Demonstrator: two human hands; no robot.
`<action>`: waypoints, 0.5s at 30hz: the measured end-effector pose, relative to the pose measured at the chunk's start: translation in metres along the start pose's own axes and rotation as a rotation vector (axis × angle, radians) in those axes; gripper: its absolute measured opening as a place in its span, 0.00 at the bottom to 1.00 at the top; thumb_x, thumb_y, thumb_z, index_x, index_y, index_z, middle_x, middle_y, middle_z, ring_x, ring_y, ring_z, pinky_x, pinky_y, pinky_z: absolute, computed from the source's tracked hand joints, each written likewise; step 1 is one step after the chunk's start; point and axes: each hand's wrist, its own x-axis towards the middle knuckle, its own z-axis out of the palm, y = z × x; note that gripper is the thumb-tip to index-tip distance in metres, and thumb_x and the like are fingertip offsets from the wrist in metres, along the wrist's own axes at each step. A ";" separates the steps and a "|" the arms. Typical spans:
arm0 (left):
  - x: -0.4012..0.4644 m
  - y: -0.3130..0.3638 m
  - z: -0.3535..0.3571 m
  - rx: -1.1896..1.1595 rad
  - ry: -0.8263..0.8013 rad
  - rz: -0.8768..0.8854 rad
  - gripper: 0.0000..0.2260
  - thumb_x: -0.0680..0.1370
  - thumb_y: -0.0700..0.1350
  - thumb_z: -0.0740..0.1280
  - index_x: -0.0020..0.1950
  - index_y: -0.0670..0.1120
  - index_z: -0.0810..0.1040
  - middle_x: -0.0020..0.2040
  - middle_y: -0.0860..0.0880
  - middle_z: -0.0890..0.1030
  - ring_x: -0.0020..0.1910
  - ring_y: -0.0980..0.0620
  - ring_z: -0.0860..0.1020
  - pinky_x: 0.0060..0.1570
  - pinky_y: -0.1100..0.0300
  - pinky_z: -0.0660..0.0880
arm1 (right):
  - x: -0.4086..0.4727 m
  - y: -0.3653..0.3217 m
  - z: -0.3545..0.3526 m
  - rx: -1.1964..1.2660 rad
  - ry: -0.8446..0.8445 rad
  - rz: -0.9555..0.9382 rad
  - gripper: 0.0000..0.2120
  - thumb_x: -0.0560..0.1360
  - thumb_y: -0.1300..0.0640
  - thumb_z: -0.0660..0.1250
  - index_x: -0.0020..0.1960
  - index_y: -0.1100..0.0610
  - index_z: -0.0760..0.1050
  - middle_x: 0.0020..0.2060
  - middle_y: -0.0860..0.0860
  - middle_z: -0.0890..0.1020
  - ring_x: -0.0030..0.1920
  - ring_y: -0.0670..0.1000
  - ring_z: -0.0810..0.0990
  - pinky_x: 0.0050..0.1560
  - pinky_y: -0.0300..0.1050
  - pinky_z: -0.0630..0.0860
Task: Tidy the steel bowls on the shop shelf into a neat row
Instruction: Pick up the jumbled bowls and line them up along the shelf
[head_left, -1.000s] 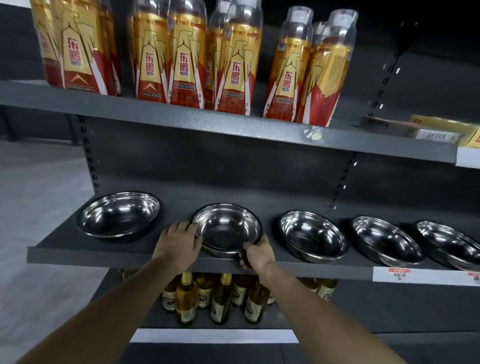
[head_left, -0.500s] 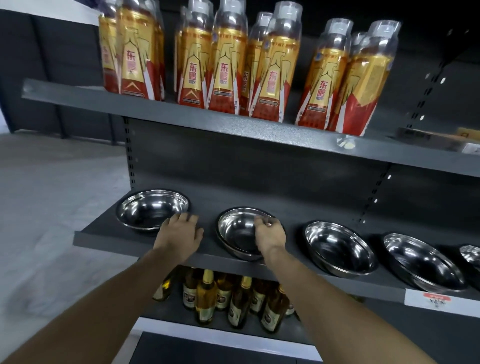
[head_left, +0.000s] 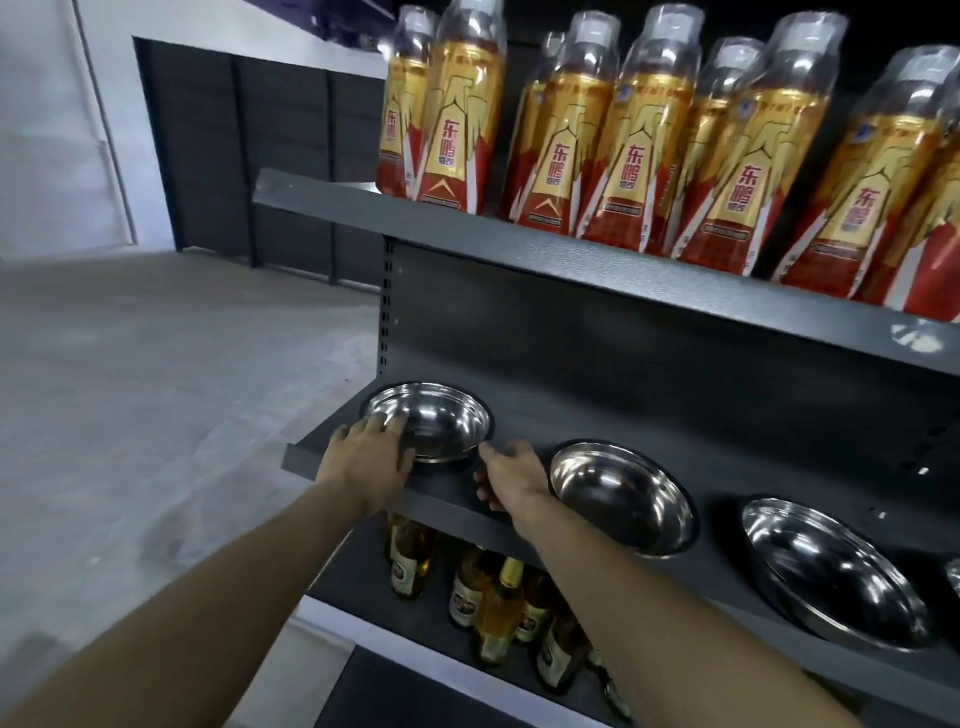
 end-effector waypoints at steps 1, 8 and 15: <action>0.001 -0.004 0.001 -0.008 0.003 -0.007 0.26 0.82 0.56 0.53 0.79 0.49 0.57 0.74 0.44 0.68 0.72 0.43 0.67 0.72 0.47 0.63 | 0.002 0.000 0.005 -0.021 -0.005 0.017 0.10 0.80 0.49 0.64 0.55 0.51 0.66 0.35 0.51 0.81 0.24 0.47 0.75 0.23 0.37 0.69; 0.010 -0.031 0.012 -0.074 0.004 -0.015 0.24 0.82 0.56 0.54 0.77 0.50 0.61 0.75 0.47 0.66 0.75 0.44 0.63 0.73 0.47 0.61 | 0.022 0.005 0.044 0.031 0.035 0.074 0.17 0.80 0.48 0.64 0.65 0.52 0.65 0.39 0.53 0.86 0.22 0.47 0.78 0.21 0.35 0.71; 0.009 -0.041 0.014 -0.091 0.016 -0.002 0.25 0.82 0.55 0.54 0.79 0.50 0.58 0.75 0.47 0.66 0.76 0.44 0.62 0.73 0.48 0.60 | 0.032 0.017 0.063 0.086 0.097 -0.012 0.25 0.80 0.56 0.64 0.75 0.52 0.61 0.50 0.58 0.85 0.28 0.49 0.80 0.21 0.34 0.72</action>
